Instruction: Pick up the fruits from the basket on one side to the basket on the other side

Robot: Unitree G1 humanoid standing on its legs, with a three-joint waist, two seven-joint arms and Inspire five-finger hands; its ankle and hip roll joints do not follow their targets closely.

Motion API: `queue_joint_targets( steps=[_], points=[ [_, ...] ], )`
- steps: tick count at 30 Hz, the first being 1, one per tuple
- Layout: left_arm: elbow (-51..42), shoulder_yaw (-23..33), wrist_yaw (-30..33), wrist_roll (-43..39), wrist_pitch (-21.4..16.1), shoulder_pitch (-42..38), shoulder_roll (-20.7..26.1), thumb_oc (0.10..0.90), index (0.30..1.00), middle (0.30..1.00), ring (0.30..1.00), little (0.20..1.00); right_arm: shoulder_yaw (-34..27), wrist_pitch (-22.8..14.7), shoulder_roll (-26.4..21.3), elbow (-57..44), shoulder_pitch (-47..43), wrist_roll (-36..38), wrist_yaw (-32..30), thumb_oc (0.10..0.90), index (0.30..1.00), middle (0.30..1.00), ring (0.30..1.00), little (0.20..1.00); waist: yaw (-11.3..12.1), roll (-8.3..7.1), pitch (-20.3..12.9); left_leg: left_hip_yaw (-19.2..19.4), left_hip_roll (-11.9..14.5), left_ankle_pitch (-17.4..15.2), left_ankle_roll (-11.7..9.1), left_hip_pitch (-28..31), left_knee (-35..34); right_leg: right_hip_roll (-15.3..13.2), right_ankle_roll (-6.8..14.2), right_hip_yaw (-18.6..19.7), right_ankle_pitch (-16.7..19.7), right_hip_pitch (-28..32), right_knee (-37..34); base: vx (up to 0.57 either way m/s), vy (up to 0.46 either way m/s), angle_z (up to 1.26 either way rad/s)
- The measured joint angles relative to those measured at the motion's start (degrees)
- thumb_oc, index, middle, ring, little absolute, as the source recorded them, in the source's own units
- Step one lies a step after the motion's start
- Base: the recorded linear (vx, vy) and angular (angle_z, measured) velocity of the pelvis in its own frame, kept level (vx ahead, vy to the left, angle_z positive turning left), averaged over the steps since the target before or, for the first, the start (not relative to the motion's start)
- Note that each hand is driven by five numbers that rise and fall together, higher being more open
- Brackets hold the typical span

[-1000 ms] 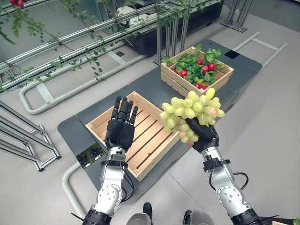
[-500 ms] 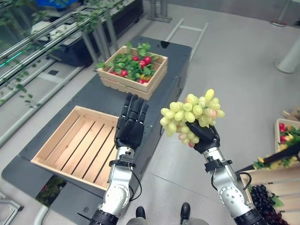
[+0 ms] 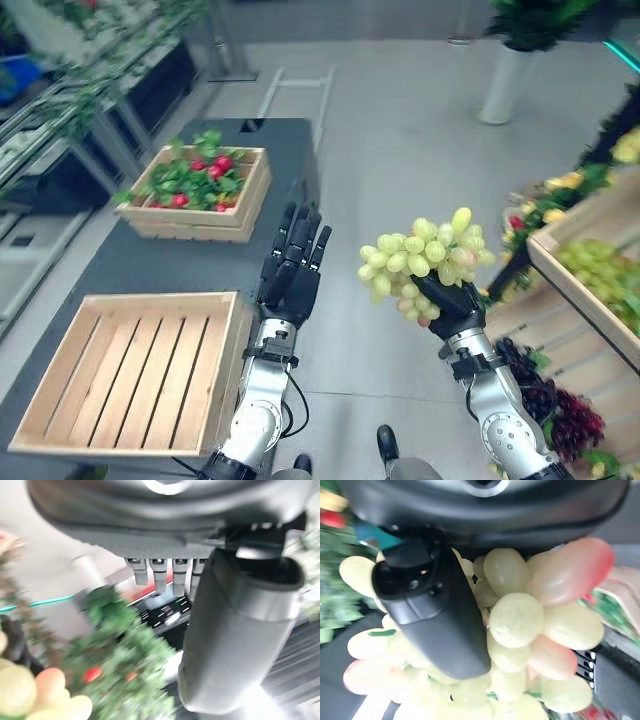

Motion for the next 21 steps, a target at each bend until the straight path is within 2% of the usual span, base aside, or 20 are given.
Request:
queue_joint_targets(
  steps=[1,2,3,4,6,7,8,9,10,14,15,16,21],
  points=[
    [-0.1,0.4,-0.1,0.0,0.0,0.5,0.3,0.800,0.900,0.900,0.900,0.900,0.3,0.1,0.8,0.0,0.1,0.0,0.0,0.400,0.300,0.300,0.300,0.300,1.5,0.05,-0.1,1.0,1.1,1.2,-0.7,0.2,0.1,2.2,-1.3,-1.7,-1.9,-2.5,8.0,0.10,0.191,-1.97],
    [-1.0,0.8,-0.1,-0.1,-0.3,2.3,1.7,0.800,0.900,0.900,0.900,0.900,0.9,0.2,2.6,0.0,0.4,-0.1,0.0,0.400,0.300,0.300,0.300,0.300,1.8,-1.29,-0.8,-1.4,0.9,1.3,-0.9,0.3,0.7,4.7,-3.2,-3.0,-9.0,-4.8,17.9,0.06,0.149,-1.41],
    [-1.2,0.5,-0.1,-0.1,-0.4,2.6,2.7,0.800,0.900,0.900,0.900,0.900,0.9,0.2,3.5,-0.2,0.6,-0.1,-0.1,0.400,0.300,0.300,0.300,0.300,1.3,-2.86,-1.4,-2.6,-0.4,1.6,-1.5,0.7,1.7,4.2,-4.1,-2.4,-11.5,-4.0,16.4,0.07,0.235,-1.17],
    [-0.7,0.0,-0.2,-0.2,-0.3,2.7,2.8,0.800,0.900,0.900,0.900,0.900,0.8,0.3,3.7,0.1,-0.4,-0.1,-0.5,0.400,0.300,0.300,0.300,0.300,1.6,-3.09,-1.1,-7.9,-1.9,1.9,-1.9,0.0,4.2,4.5,-3.8,-1.2,-10.4,-3.0,14.1,0.04,0.146,-0.61],
    [-0.6,-1.0,0.0,-0.3,0.4,2.7,2.3,0.800,0.900,0.900,0.900,0.900,0.6,0.3,3.5,0.1,-0.2,0.1,-0.6,0.400,0.300,0.300,0.300,0.300,1.1,-3.23,-0.9,-9.0,-3.3,1.5,-2.4,-1.3,8.4,3.5,-3.3,0.5,-7.6,-0.6,10.3,0.07,0.292,-0.58],
    [-0.7,-1.4,-0.1,-0.2,0.8,2.4,2.2,0.800,0.900,0.900,0.900,0.900,0.7,0.3,3.3,0.1,-0.1,0.1,-0.6,0.400,0.300,0.300,0.300,0.300,0.9,-3.11,-0.7,-8.8,-3.8,0.6,-1.8,-1.9,9.5,2.6,-3.0,1.2,-6.8,0.9,8.3,0.07,0.307,-0.36],
    [-0.7,-1.5,-0.1,-0.2,1.2,2.1,2.2,0.800,0.900,0.900,0.900,0.900,0.5,0.2,3.2,0.0,0.1,0.1,-0.6,0.400,0.300,0.300,0.300,0.300,0.6,-2.91,-0.7,-8.1,-3.3,0.5,-1.7,-1.7,9.1,2.0,-2.7,0.7,-6.6,1.6,7.5,0.07,0.355,-0.11],
    [-0.7,-1.5,-0.2,-0.2,1.5,1.3,2.0,0.800,0.900,0.900,0.900,0.900,0.4,0.1,2.8,0.0,0.1,0.1,-0.7,0.400,0.300,0.300,0.300,0.300,-0.5,-1.78,-0.8,-7.0,-1.3,0.8,-1.4,-1.8,7.3,2.1,-2.6,0.1,-6.6,2.5,6.6,0.05,0.332,0.01],
    [-0.6,-1.6,-0.3,-0.2,1.5,0.2,1.6,0.800,0.900,0.900,0.900,0.900,0.3,-0.2,2.4,0.1,-0.3,0.1,-0.7,0.400,0.300,0.300,0.300,0.300,-1.0,-0.09,-0.6,-5.5,0.8,1.5,-3.4,-1.5,5.1,2.9,-1.9,0.2,-7.0,2.4,6.8,0.05,0.390,-0.07],
    [-0.6,-1.4,-0.4,-0.2,1.5,-0.4,2.5,0.800,0.900,0.900,0.900,0.900,0.9,-0.2,3.3,0.3,-0.1,0.1,-0.7,0.400,0.300,0.300,0.300,0.300,-1.1,-0.01,-0.7,-1.7,-0.9,4.1,-0.7,1.0,0.3,0.1,-0.5,0.6,-7.1,1.5,6.5,-0.02,0.274,-0.43],
    [-0.5,-1.2,-0.4,-0.3,1.5,-0.4,2.8,0.800,0.900,0.900,0.900,0.900,0.9,-0.2,3.8,0.3,-0.2,0.1,-0.7,0.400,0.300,0.300,0.300,0.300,-1.0,-0.32,-0.6,-0.3,-1.6,4.7,-0.4,1.4,-0.3,-0.7,1.5,0.3,-6.3,1.0,6.7,-0.04,0.283,-0.53],
    [-0.4,-1.2,-0.4,-0.4,1.6,-0.4,2.8,0.800,0.900,0.900,0.900,0.900,0.9,-0.2,4.0,0.3,-0.2,0.2,-0.7,0.400,0.300,0.300,0.300,0.300,-0.8,-0.27,-0.5,0.7,-1.6,5.0,0.0,1.8,-0.8,-0.9,1.7,0.2,-6.3,1.0,6.6,-0.02,0.198,-0.50],
    [0.1,-1.2,-0.4,-0.4,3.4,-0.5,3.6,0.800,0.900,0.900,0.900,0.900,1.6,-0.1,5.2,0.3,-0.2,0.1,-0.7,0.400,0.300,0.300,0.300,0.300,-1.6,-0.94,-0.2,5.1,-3.3,4.6,1.5,3.8,-1.4,-2.2,3.1,-0.1,-5.2,1.5,5.7,-0.05,0.217,-0.47]
  ],
)
